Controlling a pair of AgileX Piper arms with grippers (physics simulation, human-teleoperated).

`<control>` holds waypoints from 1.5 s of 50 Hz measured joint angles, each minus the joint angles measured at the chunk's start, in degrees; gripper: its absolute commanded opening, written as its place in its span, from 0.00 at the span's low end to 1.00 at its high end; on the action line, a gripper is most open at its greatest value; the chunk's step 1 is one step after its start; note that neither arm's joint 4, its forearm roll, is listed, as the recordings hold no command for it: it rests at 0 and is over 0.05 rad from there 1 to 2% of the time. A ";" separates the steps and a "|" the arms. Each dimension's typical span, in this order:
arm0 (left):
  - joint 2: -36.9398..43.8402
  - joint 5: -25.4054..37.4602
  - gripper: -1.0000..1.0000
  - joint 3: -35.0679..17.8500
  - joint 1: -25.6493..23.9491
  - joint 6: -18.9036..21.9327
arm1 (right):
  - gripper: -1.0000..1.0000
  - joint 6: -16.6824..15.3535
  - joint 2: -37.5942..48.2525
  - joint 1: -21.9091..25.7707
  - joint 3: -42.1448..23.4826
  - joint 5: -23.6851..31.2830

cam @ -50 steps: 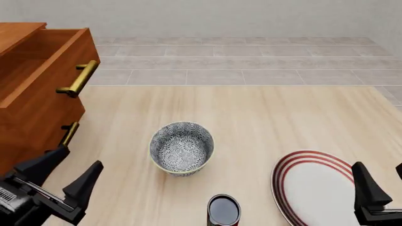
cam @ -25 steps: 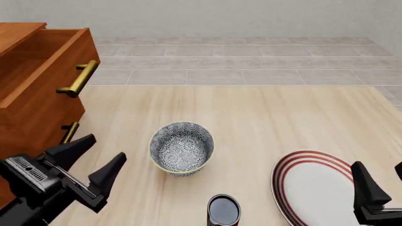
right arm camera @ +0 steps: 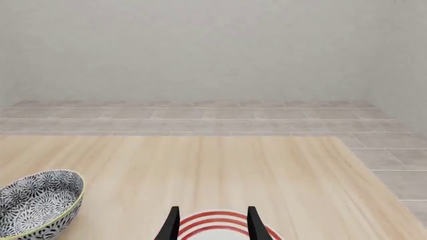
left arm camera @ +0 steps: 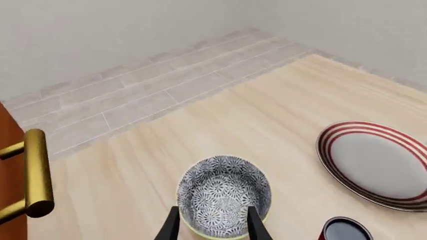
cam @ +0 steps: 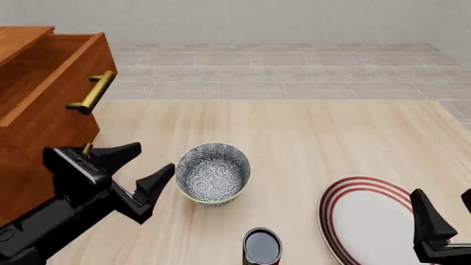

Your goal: Put the bowl on top of the cabinet.

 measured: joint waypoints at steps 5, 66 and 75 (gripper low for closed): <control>1.84 1.48 1.00 -1.72 -0.07 -0.04 | 1.00 -0.03 0.12 0.01 -0.01 -0.08; 14.82 11.32 1.00 -11.34 5.72 -9.76 | 1.00 -0.16 0.51 -0.52 0.04 -0.02; 16.96 11.11 1.00 -11.65 6.91 -10.25 | 1.00 -0.17 0.63 -0.62 0.06 -0.10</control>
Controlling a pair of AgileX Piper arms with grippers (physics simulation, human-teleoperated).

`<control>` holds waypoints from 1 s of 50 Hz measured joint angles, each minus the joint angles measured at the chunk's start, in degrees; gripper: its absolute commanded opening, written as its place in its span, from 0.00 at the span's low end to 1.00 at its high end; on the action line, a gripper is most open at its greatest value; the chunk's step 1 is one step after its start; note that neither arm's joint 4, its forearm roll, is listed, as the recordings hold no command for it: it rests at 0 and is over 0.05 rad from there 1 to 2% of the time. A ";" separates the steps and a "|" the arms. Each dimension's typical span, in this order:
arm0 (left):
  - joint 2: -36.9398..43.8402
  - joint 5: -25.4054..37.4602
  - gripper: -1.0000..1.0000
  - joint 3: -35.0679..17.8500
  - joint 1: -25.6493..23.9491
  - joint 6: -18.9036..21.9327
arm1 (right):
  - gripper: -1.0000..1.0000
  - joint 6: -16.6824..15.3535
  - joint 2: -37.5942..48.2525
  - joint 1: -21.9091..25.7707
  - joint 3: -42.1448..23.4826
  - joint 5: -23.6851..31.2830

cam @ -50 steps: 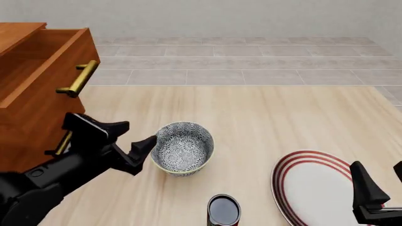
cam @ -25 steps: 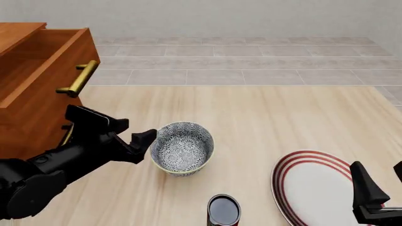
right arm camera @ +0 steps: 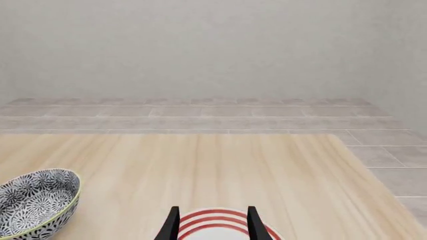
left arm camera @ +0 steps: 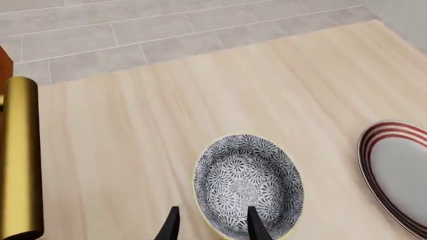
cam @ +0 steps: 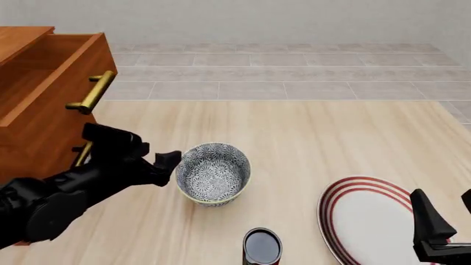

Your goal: Put the bowl on top of the cabinet.

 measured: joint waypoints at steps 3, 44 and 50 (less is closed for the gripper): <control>0.86 -0.14 1.00 -0.06 0.47 0.18 | 1.00 0.00 0.03 -0.03 0.01 -0.02; 11.02 -3.83 1.00 -2.23 2.62 1.37 | 1.00 0.12 1.60 -0.46 0.06 -1.35; 12.13 -4.48 1.00 -2.45 2.66 1.24 | 1.00 0.11 1.62 -0.51 0.06 -1.33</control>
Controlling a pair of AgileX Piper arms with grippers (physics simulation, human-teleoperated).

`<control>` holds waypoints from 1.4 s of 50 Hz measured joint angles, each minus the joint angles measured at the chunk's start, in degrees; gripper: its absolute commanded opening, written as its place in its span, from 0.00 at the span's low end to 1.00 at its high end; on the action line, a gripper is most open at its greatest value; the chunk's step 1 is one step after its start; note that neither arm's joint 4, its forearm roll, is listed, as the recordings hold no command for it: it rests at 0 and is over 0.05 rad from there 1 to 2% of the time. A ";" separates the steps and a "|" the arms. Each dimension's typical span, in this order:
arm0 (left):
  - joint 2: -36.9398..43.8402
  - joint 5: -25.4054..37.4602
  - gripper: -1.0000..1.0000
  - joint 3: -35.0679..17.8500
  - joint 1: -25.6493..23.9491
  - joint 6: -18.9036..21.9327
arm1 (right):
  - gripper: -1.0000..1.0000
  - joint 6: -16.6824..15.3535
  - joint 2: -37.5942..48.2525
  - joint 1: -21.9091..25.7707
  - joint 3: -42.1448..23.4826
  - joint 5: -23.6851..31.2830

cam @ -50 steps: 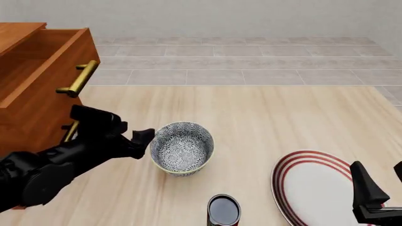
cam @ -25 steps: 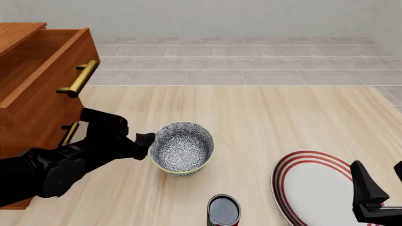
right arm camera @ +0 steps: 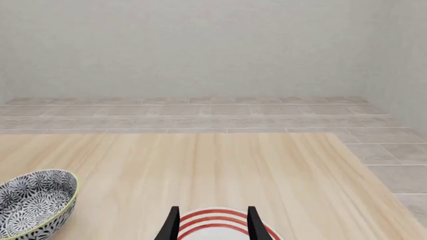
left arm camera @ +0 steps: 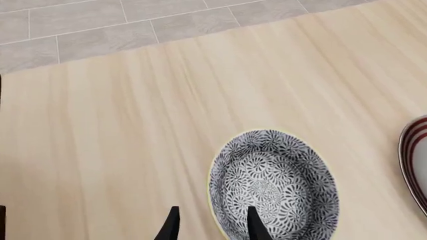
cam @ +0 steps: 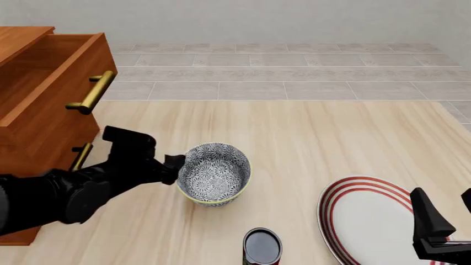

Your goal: Put the bowl on top of the cabinet.

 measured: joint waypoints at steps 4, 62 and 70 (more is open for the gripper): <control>0.74 -0.42 1.00 -0.20 -0.07 -0.16 | 1.00 -0.01 -0.09 -0.03 0.00 0.10; 9.48 -4.20 1.00 -1.58 -1.55 -4.68 | 1.00 0.03 -0.51 -0.24 0.06 0.83; 10.19 -4.76 1.00 -1.33 -1.79 -6.00 | 1.00 0.02 -0.08 -0.21 0.07 0.48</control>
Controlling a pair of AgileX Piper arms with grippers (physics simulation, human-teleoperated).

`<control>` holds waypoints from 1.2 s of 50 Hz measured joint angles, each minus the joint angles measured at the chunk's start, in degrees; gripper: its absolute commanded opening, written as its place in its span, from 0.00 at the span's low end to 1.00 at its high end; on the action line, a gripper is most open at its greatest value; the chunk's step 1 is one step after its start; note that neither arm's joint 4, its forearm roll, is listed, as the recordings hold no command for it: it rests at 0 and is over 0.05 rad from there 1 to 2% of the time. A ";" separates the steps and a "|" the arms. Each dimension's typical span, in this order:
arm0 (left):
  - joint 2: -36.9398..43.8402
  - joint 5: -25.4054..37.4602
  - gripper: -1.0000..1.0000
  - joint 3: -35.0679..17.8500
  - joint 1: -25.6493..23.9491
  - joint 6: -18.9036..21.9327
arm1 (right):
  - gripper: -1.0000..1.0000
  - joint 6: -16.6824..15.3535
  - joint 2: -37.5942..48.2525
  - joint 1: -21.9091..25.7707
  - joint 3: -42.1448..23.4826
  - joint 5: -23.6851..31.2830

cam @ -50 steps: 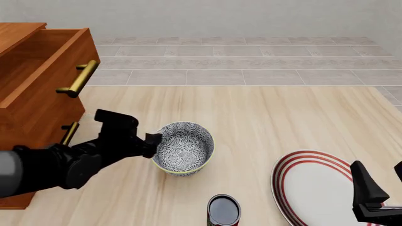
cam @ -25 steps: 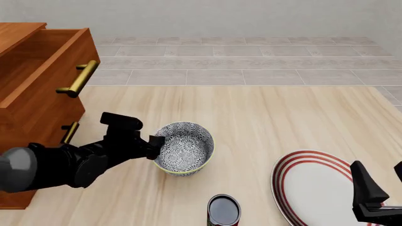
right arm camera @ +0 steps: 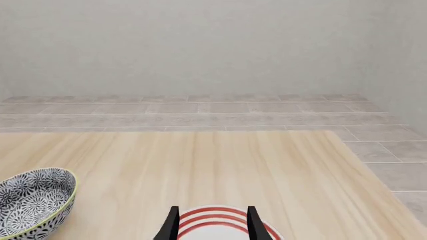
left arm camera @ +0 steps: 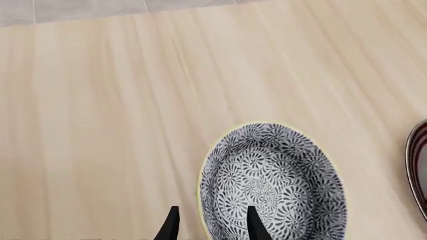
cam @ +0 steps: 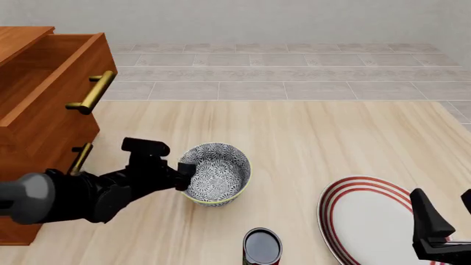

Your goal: Put the bowl on top of the cabinet.

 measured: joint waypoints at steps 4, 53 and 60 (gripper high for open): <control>0.35 -0.25 1.00 0.06 -0.08 -0.55 | 1.00 0.00 0.25 0.02 0.00 -0.22; 5.38 -4.63 1.00 1.30 -2.06 -9.06 | 1.00 0.19 1.33 -0.01 0.01 -1.13; 5.45 -4.94 0.00 1.04 -1.89 -9.58 | 1.00 0.22 1.17 -0.02 0.01 -0.96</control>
